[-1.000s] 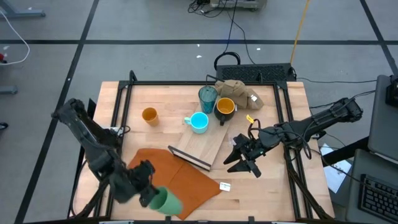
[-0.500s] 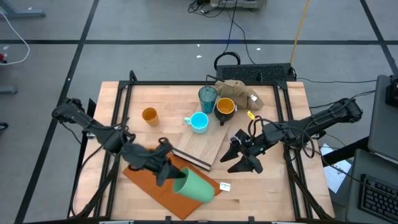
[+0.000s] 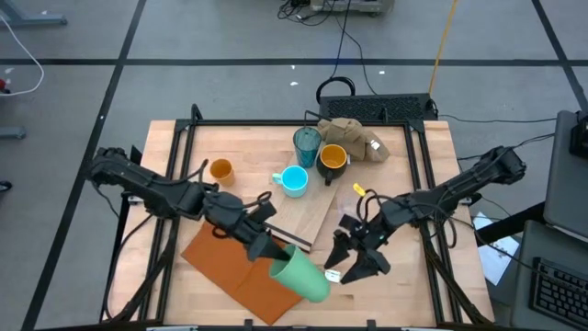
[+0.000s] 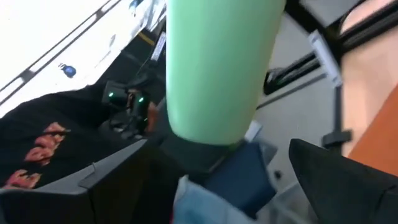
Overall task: Stack small to large cups/mugs on shelf
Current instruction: Put the light green cup on the shelf
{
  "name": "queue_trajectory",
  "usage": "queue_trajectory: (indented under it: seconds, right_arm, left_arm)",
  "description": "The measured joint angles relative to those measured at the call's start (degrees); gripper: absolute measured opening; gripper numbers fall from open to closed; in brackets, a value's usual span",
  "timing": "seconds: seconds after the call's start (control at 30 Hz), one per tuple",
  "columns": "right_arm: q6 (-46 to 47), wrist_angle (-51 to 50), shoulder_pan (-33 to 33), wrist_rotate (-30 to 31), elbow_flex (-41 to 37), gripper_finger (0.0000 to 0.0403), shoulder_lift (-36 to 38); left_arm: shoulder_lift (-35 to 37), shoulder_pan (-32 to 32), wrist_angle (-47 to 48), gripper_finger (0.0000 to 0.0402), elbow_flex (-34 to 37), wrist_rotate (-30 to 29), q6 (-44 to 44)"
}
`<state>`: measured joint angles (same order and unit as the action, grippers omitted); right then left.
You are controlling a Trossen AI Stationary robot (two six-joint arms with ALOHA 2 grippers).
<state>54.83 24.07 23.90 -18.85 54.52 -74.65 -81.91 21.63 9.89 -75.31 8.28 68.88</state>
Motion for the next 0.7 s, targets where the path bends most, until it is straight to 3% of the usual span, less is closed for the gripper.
queue_trajectory:
  seconds: [0.27,0.7]
  right_arm:
    - [5.9,11.8,-0.6,-9.7,0.0,0.0373,-3.9]
    - [8.0,10.8,-1.8,-12.8,0.0,0.0373,-4.0]
  left_arm:
    - [-2.9,-1.0,-4.7,0.0001,0.0,6.2,2.2]
    - [-3.6,-1.4,-8.7,0.0001,0.0,7.2,5.2]
